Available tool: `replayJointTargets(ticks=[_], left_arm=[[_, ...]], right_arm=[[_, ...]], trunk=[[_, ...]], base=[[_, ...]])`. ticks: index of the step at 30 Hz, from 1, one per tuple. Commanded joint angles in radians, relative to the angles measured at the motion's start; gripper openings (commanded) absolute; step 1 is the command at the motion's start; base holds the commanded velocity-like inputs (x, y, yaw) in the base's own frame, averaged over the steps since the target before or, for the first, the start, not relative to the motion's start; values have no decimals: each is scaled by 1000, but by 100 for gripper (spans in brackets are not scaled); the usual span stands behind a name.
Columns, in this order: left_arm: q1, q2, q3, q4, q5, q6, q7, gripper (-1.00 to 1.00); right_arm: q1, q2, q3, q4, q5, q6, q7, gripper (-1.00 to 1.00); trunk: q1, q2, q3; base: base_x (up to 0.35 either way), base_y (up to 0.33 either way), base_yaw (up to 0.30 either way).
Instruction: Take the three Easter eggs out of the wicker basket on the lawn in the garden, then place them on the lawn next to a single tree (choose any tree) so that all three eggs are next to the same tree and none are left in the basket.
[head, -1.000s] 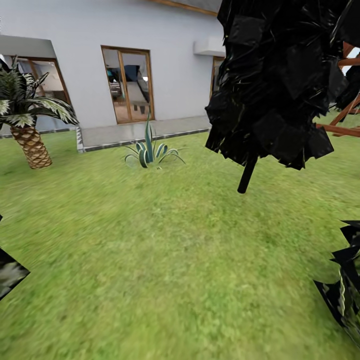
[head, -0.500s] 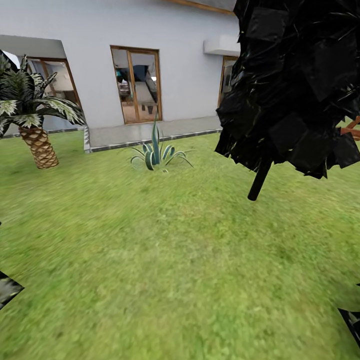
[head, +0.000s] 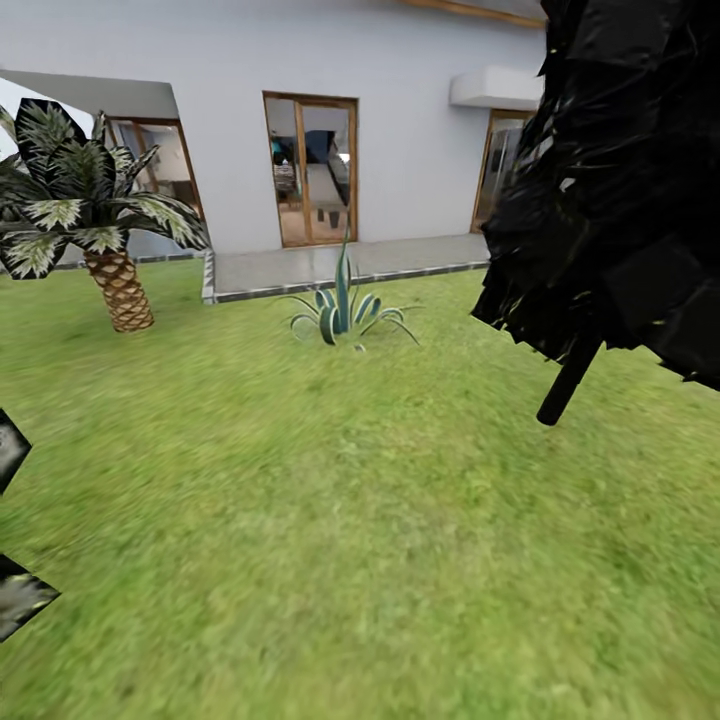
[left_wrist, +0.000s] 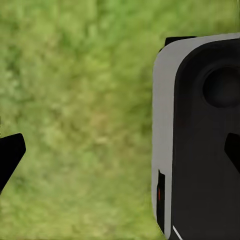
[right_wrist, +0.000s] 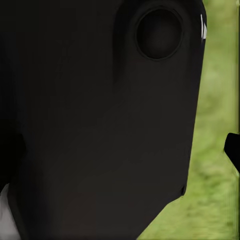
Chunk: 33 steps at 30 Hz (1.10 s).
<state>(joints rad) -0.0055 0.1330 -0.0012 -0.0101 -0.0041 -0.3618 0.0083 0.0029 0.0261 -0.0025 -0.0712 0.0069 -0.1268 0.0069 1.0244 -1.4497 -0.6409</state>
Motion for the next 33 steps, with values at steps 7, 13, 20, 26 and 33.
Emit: replayJointTargets(ticks=[7, 13, 20, 26, 33], left_arm=[[-1, -1, 0, 1, -1, -3, 1, 100], [-1, -1, 0, 1, -1, -3, 1, 100], [-1, -1, 0, 1, -1, -3, 1, 100], [-1, -1, 0, 1, -1, -3, 1, 100], [-1, -1, 0, 1, -1, -3, 1, 100]], right_arm=[[0, 0, -1, -1, 1, -2, 1, 100], [1, 0, -1, -1, 1, -2, 1, 100], [1, 0, -1, -1, 1, -2, 1, 100], [1, 0, -1, -1, 1, -2, 1, 100], [0, 0, -1, -1, 1, -2, 1, 100]], trunk=[[1, 0, -1], [1, 0, -1], [1, 0, -1], [1, 0, -1], [1, 0, -1]], base=[[330, 0, 47], [330, 0, 79], [331, 0, 216], [331, 0, 125], [331, 0, 20]])
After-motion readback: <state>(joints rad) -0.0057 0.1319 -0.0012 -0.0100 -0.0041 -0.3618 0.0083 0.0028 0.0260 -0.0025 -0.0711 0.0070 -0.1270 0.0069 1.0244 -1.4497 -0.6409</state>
